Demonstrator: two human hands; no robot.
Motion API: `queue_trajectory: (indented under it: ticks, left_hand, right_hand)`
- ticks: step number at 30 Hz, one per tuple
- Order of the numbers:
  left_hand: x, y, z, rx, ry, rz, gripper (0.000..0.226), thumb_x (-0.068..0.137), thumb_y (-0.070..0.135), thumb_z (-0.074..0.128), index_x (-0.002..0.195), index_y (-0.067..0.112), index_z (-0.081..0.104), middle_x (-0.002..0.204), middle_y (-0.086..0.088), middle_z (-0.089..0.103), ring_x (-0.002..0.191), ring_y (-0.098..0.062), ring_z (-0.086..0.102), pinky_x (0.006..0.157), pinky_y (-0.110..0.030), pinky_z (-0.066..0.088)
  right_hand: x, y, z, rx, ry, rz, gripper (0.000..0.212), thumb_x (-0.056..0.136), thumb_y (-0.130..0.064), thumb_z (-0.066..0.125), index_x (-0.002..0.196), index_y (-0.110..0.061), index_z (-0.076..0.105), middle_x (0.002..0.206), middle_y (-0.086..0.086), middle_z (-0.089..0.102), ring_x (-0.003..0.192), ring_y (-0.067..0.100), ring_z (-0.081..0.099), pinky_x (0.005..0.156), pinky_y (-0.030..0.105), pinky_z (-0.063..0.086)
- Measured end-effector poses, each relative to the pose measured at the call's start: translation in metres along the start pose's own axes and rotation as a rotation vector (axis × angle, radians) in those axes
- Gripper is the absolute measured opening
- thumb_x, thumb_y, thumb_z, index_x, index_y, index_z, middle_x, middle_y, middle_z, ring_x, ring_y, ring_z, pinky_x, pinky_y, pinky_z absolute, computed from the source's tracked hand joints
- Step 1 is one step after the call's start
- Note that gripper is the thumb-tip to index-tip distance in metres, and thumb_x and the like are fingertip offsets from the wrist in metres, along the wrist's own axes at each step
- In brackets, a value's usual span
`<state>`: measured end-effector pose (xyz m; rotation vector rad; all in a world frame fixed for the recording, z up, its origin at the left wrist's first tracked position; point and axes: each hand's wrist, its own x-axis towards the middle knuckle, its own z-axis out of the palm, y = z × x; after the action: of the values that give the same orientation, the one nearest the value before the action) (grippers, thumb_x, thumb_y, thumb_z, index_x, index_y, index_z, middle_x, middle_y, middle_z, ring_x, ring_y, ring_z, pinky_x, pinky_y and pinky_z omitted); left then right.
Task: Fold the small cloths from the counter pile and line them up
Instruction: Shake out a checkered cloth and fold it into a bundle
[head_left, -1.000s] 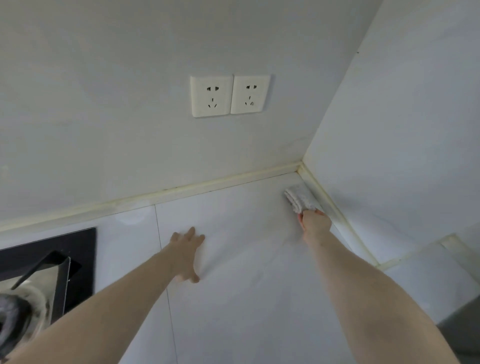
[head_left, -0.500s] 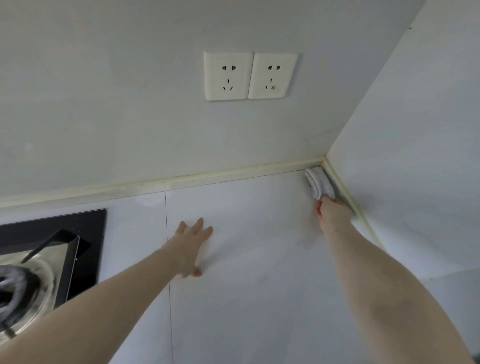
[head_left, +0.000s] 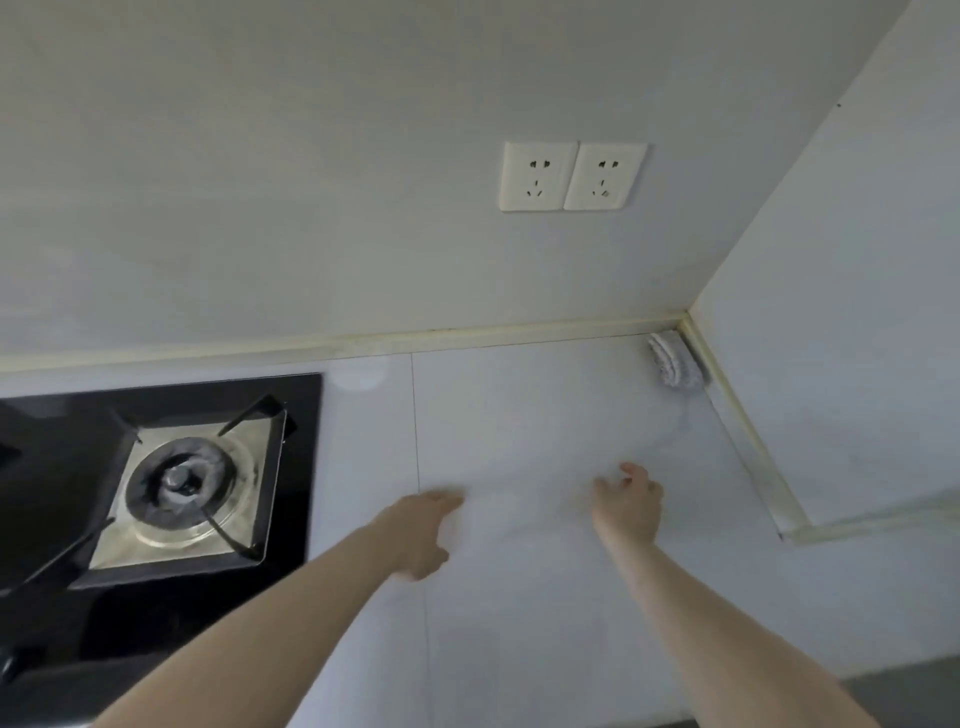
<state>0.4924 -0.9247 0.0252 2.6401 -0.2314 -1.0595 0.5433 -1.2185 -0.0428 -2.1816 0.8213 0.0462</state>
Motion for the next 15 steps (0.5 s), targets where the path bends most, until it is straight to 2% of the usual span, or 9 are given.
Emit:
queue_trajectory:
  ticks: [2, 4, 6, 8, 10, 11, 13, 15]
  left_hand:
    - [-0.04, -0.011, 0.004, -0.09, 0.134, 0.009, 0.074, 0.1, 0.024, 0.058, 0.164, 0.029, 0.02, 0.172, 0.007, 0.013, 0.156, -0.02, 0.02, 0.126, -0.029, 0.02]
    - [-0.085, -0.031, 0.011, -0.119, 0.273, -0.004, 0.067, 0.099, 0.022, 0.057, 0.16, 0.033, 0.03, 0.17, 0.011, 0.017, 0.155, -0.017, 0.021, 0.125, -0.03, 0.023]
    - [-0.139, -0.052, 0.024, -0.165, 0.355, -0.036, 0.063, 0.097, 0.022, 0.058, 0.156, 0.033, 0.038, 0.169, 0.013, 0.021, 0.154, -0.015, 0.022, 0.124, -0.03, 0.025]
    - [-0.197, -0.074, 0.043, -0.21, 0.415, -0.086, 0.061, 0.096, 0.022, 0.059, 0.154, 0.033, 0.042, 0.168, 0.013, 0.023, 0.154, -0.013, 0.021, 0.124, -0.03, 0.026]
    - [-0.256, -0.098, 0.065, -0.267, 0.492, -0.157, 0.059, 0.096, 0.024, 0.061, 0.152, 0.035, 0.044, 0.167, 0.016, 0.023, 0.153, -0.013, 0.022, 0.123, -0.029, 0.027]
    - [-0.284, -0.109, 0.077, -0.299, 0.529, -0.193, 0.059, 0.096, 0.026, 0.063, 0.151, 0.036, 0.044, 0.167, 0.017, 0.023, 0.153, -0.012, 0.022, 0.122, -0.029, 0.028]
    - [-0.34, -0.133, 0.101, -0.349, 0.598, -0.261, 0.059, 0.095, 0.028, 0.065, 0.15, 0.037, 0.045, 0.166, 0.018, 0.023, 0.152, -0.011, 0.024, 0.121, -0.029, 0.03]
    - [-0.394, -0.158, 0.122, -0.388, 0.661, -0.323, 0.059, 0.094, 0.029, 0.065, 0.149, 0.038, 0.046, 0.165, 0.019, 0.024, 0.15, -0.012, 0.03, 0.119, -0.03, 0.034]
  right_hand:
    - [-0.055, 0.01, 0.013, -0.177, -0.085, -0.202, 0.044, 0.079, -0.016, 0.077, 0.122, -0.013, 0.066, 0.115, 0.018, 0.059, 0.099, 0.04, 0.063, 0.091, 0.042, 0.051]
    - [-0.103, 0.016, 0.03, -0.224, -0.189, -0.317, 0.045, 0.075, -0.013, 0.081, 0.118, -0.012, 0.068, 0.116, 0.016, 0.059, 0.101, 0.038, 0.063, 0.094, 0.043, 0.053]
    - [-0.156, 0.011, 0.046, -0.192, -0.317, -0.362, 0.045, 0.076, -0.011, 0.079, 0.119, -0.013, 0.067, 0.12, 0.013, 0.057, 0.112, 0.035, 0.06, 0.103, 0.042, 0.048]
    - [-0.216, -0.004, 0.058, -0.126, -0.454, -0.379, 0.045, 0.082, -0.012, 0.074, 0.126, -0.018, 0.062, 0.126, 0.003, 0.049, 0.12, 0.027, 0.057, 0.106, 0.035, 0.044]
    - [-0.279, -0.021, 0.069, -0.057, -0.587, -0.434, 0.046, 0.088, -0.014, 0.068, 0.131, -0.026, 0.057, 0.127, -0.008, 0.04, 0.121, 0.019, 0.055, 0.103, 0.028, 0.045]
    - [-0.309, -0.031, 0.073, -0.025, -0.636, -0.484, 0.046, 0.089, -0.014, 0.067, 0.132, -0.027, 0.056, 0.127, -0.011, 0.039, 0.12, 0.017, 0.055, 0.104, 0.029, 0.045]
    - [-0.368, -0.052, 0.079, 0.019, -0.71, -0.6, 0.046, 0.091, -0.014, 0.069, 0.132, -0.029, 0.056, 0.127, -0.012, 0.042, 0.118, 0.013, 0.054, 0.102, 0.031, 0.048]
    - [-0.427, -0.074, 0.08, 0.055, -0.773, -0.689, 0.045, 0.091, -0.016, 0.069, 0.131, -0.032, 0.056, 0.128, -0.014, 0.044, 0.116, 0.007, 0.053, 0.093, 0.022, 0.046]
